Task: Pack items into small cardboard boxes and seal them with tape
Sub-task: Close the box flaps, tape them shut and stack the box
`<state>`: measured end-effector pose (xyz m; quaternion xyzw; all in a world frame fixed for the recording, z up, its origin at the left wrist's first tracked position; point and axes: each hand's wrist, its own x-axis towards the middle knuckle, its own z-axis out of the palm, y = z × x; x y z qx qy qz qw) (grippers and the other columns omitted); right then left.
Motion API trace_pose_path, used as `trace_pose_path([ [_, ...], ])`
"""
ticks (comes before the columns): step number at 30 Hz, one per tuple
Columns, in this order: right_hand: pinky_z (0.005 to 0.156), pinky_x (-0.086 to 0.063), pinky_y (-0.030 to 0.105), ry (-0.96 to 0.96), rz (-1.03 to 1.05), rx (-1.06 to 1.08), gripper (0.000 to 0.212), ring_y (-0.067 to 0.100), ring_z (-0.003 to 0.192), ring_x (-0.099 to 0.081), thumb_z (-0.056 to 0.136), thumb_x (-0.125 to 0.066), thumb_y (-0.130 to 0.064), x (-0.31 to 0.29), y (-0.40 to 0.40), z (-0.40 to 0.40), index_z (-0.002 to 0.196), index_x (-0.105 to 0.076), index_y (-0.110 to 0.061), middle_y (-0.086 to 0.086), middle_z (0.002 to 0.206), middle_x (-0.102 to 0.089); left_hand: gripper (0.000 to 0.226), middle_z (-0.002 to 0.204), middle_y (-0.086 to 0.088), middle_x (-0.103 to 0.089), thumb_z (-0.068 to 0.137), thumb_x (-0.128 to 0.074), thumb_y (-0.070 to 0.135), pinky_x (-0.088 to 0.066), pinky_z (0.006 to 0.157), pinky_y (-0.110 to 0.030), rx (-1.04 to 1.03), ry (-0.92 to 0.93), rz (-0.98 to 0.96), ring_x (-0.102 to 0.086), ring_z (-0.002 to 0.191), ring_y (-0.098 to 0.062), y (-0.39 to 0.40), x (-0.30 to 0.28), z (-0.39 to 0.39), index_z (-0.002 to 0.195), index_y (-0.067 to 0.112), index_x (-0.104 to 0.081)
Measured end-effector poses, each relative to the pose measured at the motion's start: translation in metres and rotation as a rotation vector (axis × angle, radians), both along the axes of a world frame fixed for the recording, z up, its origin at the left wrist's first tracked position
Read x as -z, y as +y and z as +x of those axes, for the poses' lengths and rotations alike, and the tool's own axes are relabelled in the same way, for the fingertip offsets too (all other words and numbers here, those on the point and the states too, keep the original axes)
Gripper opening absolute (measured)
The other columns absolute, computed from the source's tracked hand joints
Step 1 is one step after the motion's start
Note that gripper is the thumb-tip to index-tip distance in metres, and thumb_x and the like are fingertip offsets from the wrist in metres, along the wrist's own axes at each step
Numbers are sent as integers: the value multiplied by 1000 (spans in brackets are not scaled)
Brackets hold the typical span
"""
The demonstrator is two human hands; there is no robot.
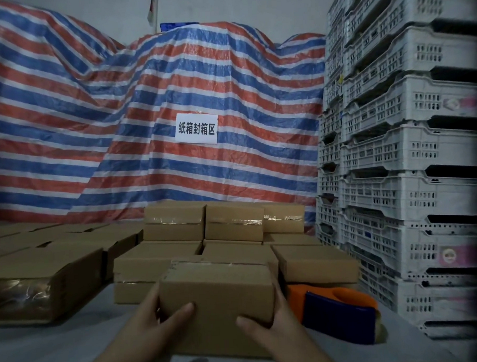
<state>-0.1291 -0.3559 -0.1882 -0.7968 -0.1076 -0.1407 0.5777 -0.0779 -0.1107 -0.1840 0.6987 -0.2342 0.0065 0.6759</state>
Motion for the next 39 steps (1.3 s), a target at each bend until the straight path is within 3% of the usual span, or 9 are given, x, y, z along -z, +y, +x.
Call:
trace_pose_path([
  [6,69,-51,9,-51,82,148,82,-4,103,-60,76,-76,-50,-25,-9,-7,147,-36,-39,-17,121,-62,51,103,19,-68,67,-68,51,-51,61,-14,-117,-168,-45,-65,88,7,-29,-36,-12,115,48,-52],
  [9,68,-52,18,-110,157,289,82,2,93,-65,56,-65,-72,-62,-24,-12,128,-49,-36,-15,107,-66,43,95,31,-66,70,-65,61,-50,53,-11,-148,-285,-61,-64,84,9,-60,-77,-10,110,50,-53],
  [12,78,-54,31,-219,184,421,65,10,99,-63,79,-64,-65,-104,-53,3,135,-47,-36,-12,113,-63,34,95,20,-62,81,-67,58,-52,60,-21,-241,-348,-88,-63,85,-2,-106,-117,6,110,46,-52],
  [17,102,-50,53,-151,235,490,57,30,112,-63,94,-62,-53,-152,-120,53,139,-53,-20,6,126,-65,52,106,12,-57,88,-64,51,-57,86,-46,-275,-338,-42,-60,99,-15,-183,-161,58,131,27,-48],
  [24,49,-54,33,174,326,437,53,31,82,-69,92,-59,-62,-169,-206,119,125,-60,-22,11,105,-71,98,140,1,-47,72,-75,62,-48,102,-46,-21,-412,481,-51,124,-24,-243,-175,143,149,38,-19],
  [29,65,-54,45,293,236,454,44,35,85,-67,90,-58,-66,-171,-242,170,108,-62,-26,15,99,-69,116,147,-8,-44,67,-33,95,-28,114,-48,-368,-637,983,-39,135,-31,-272,-176,194,155,23,-13],
  [34,82,-51,64,359,229,458,44,42,93,-63,87,-65,-63,-165,-254,209,109,-57,-25,20,107,-64,74,115,-7,-61,80,-25,86,-32,104,-48,-469,-795,1067,-39,131,-32,-282,-175,232,93,22,-59],
  [37,97,-44,70,410,229,447,44,43,101,-62,89,-64,-60,-155,-254,229,109,-57,-22,21,112,-63,81,128,-9,-59,85,-21,81,-33,105,-49,-521,-726,1145,-45,126,-32,-282,-163,251,110,18,-66],
  [39,100,-42,69,396,242,429,39,42,105,-61,93,-62,-53,-150,-253,238,113,-59,-20,21,114,-64,75,109,-6,-66,91,-19,75,-45,86,-41,-558,-689,1049,-58,101,-23,-281,-155,258,104,17,-65],
])
